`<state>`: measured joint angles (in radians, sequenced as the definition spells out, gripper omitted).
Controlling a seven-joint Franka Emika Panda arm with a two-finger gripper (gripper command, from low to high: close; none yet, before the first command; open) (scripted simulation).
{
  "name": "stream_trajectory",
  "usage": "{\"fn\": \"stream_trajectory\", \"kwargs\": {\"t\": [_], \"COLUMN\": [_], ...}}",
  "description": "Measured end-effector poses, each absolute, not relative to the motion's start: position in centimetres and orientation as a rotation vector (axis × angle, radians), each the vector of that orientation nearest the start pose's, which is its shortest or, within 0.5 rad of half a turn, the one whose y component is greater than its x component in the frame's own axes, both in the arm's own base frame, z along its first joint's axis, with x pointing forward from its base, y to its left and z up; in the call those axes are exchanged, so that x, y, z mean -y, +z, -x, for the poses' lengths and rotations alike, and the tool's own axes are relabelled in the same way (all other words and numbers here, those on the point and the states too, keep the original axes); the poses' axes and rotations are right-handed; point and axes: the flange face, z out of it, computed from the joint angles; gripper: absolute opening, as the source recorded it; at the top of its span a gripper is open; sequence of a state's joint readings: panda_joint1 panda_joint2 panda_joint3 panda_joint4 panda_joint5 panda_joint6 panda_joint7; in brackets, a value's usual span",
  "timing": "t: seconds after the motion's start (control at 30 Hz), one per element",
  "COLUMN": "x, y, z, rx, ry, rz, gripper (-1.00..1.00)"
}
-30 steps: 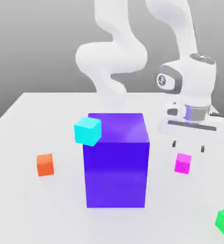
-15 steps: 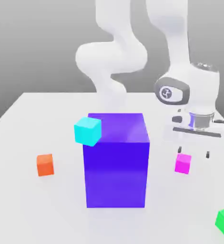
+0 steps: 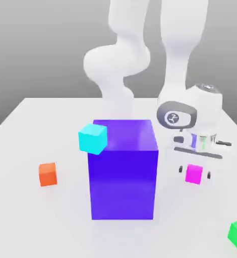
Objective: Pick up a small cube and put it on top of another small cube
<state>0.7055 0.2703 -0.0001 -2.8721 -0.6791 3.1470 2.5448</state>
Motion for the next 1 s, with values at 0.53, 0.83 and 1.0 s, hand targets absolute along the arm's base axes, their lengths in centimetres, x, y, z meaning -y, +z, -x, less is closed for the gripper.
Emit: {"fn": "stream_trajectory", "kwargs": {"t": [0.53,0.83,1.0], "x": [-26.6,-26.3,-25.3], "y": [16.6,18.7,19.2], "z": [-21.1,-20.9,-20.7], "rx": [-1.712,-1.703,-1.713], "ry": [0.017,0.009,0.003], "rz": [2.588,2.603,2.614], "gripper": [-1.00,-1.00,-1.00]}}
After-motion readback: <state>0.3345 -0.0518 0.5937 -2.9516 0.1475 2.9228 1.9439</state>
